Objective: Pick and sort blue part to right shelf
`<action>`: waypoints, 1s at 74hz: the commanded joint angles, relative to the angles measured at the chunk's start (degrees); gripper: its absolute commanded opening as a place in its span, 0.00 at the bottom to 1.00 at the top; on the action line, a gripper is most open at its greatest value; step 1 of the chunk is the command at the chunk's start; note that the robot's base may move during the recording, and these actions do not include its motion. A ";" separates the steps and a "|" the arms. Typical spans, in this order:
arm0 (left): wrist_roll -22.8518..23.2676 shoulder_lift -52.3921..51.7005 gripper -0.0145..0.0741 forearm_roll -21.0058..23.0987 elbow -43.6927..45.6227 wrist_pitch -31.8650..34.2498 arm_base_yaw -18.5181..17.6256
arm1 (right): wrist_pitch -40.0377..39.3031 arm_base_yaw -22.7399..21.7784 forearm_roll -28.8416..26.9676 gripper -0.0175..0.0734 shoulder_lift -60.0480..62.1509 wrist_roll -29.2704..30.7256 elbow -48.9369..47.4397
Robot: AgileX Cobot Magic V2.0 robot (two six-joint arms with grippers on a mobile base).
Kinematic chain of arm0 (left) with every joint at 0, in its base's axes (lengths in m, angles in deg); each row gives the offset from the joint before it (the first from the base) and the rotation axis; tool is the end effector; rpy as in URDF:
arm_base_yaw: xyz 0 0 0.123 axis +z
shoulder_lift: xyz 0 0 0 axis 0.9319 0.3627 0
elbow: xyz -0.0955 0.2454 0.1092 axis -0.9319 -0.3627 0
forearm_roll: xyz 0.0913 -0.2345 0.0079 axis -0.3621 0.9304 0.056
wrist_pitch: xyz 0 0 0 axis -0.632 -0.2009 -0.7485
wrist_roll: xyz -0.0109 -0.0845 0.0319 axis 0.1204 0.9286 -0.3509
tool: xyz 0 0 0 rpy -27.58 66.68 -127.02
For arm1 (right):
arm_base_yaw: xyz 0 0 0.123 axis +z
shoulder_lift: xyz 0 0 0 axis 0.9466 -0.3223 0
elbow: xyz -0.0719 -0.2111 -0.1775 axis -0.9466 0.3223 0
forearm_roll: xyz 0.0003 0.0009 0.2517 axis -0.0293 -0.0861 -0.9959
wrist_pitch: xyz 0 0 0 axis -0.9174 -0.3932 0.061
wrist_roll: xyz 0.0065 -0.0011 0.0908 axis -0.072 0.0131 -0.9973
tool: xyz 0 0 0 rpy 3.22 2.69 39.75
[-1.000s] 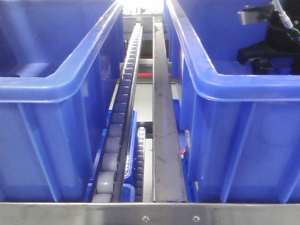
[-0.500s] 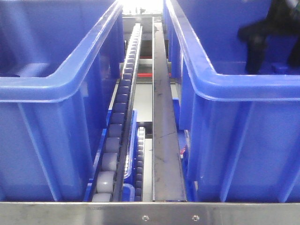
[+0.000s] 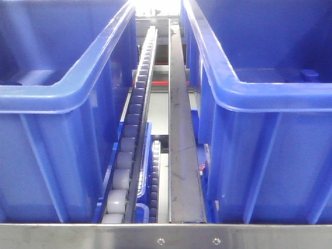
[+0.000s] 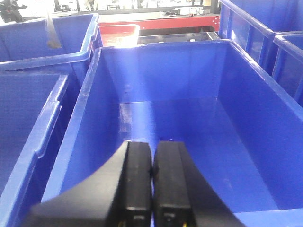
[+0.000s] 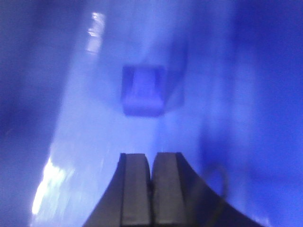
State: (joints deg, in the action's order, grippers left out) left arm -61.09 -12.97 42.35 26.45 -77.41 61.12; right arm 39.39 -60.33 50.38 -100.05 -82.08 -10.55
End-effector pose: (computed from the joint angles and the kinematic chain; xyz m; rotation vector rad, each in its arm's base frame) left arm -0.0004 0.0066 0.3294 0.0764 1.6429 -0.0241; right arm 0.1856 0.0284 0.3193 -0.1348 2.2214 0.0325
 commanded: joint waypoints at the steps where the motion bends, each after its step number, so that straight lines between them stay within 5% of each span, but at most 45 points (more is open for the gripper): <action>1: 0.40 0.97 0.31 0.21 1.33 4.67 0.09 | -7.19 -0.38 0.68 0.26 8.10 0.44 3.71; 17: 0.40 0.97 0.31 0.21 1.33 4.67 0.09 | -9.65 -0.38 0.80 0.26 29.11 0.44 14.98; 38: 0.40 0.97 0.31 -0.07 1.33 4.67 0.09 | -9.09 -0.38 0.76 0.26 48.75 0.44 17.05; 74: 0.40 0.97 0.31 -0.07 1.33 4.67 0.09 | -11.08 -0.38 0.98 0.26 52.36 0.44 17.05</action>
State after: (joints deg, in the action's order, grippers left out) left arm -61.09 -12.97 42.35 26.45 -77.60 61.12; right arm 33.94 -60.33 50.47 -46.83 -82.08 7.92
